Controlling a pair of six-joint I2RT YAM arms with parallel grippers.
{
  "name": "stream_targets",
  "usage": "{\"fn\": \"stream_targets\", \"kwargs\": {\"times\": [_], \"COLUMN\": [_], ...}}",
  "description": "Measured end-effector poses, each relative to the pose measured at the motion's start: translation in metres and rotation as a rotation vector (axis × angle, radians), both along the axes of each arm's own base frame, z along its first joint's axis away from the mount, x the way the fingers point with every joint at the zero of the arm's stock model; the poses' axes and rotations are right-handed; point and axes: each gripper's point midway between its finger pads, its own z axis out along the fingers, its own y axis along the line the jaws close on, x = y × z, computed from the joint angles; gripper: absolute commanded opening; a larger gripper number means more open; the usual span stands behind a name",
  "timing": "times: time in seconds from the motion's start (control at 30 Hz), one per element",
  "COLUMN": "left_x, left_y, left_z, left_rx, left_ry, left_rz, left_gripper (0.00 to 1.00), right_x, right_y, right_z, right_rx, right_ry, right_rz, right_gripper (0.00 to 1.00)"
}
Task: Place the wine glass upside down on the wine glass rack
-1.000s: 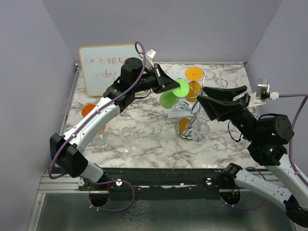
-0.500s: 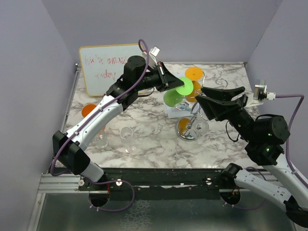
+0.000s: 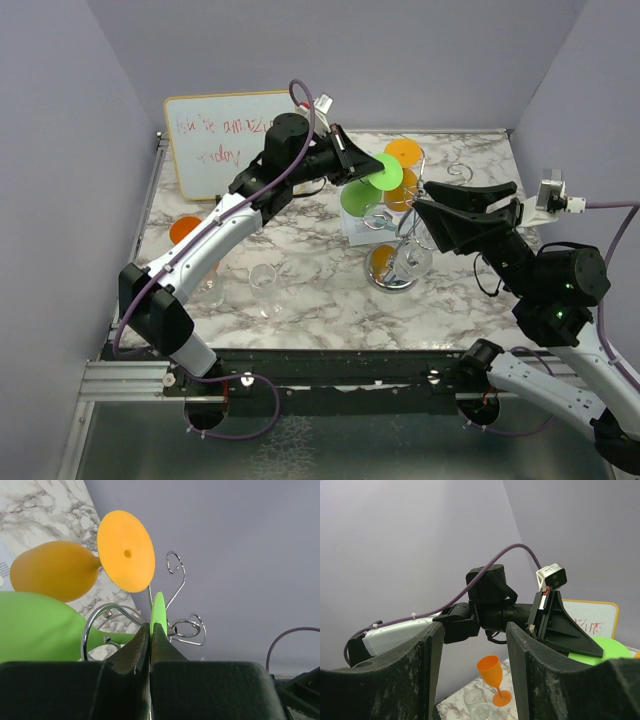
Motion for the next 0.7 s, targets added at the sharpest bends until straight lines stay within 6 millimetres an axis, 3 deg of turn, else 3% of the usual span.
{"fn": "stream_targets", "kwargs": {"times": [0.7], "left_x": [0.032], "left_y": [0.026], "left_z": [-0.002], "left_rx": [0.005], "left_ry": [-0.009], "left_rz": [0.133], "left_gripper": [0.0], "right_x": [-0.004], "right_y": [-0.002], "right_z": [0.002], "right_rx": [0.007], "right_ry": [-0.008], "right_rz": [0.005], "right_gripper": [0.58]}}
